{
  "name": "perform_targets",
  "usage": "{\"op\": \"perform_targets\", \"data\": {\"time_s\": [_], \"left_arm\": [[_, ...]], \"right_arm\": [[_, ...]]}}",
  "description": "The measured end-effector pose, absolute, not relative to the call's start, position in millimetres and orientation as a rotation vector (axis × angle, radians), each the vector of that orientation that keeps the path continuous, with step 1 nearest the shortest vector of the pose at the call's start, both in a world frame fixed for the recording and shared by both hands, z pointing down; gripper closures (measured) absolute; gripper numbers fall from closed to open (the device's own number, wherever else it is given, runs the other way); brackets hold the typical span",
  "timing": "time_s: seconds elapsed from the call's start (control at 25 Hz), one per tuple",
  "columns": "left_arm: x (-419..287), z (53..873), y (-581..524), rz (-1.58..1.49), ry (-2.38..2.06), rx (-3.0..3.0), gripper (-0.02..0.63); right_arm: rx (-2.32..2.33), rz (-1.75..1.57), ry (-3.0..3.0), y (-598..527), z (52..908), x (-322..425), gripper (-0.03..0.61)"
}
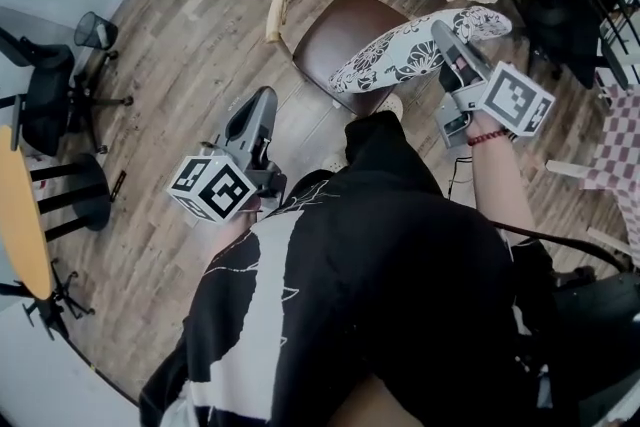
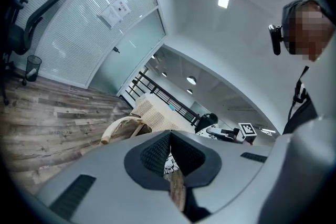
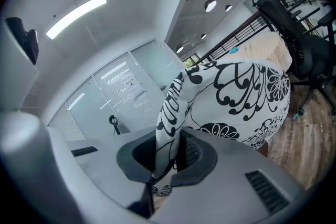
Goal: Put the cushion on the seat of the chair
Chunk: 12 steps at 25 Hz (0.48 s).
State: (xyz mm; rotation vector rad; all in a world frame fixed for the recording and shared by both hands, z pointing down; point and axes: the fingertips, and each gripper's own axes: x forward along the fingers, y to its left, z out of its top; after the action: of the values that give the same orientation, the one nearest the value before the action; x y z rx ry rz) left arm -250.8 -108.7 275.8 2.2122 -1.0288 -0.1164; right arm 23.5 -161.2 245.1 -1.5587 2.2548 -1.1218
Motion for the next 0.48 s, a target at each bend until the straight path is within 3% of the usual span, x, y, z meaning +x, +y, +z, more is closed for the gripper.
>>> {"op": "perform_targets", "data": {"time_s": [0.48], "left_arm": [[-260.6, 295.6, -102.0, -0.143, -1.099, 2.198, 0.6]], "right_arm": [[-1.54, -1.076, 2.251, -181.6, 245.5, 27.7, 0.557]]}}
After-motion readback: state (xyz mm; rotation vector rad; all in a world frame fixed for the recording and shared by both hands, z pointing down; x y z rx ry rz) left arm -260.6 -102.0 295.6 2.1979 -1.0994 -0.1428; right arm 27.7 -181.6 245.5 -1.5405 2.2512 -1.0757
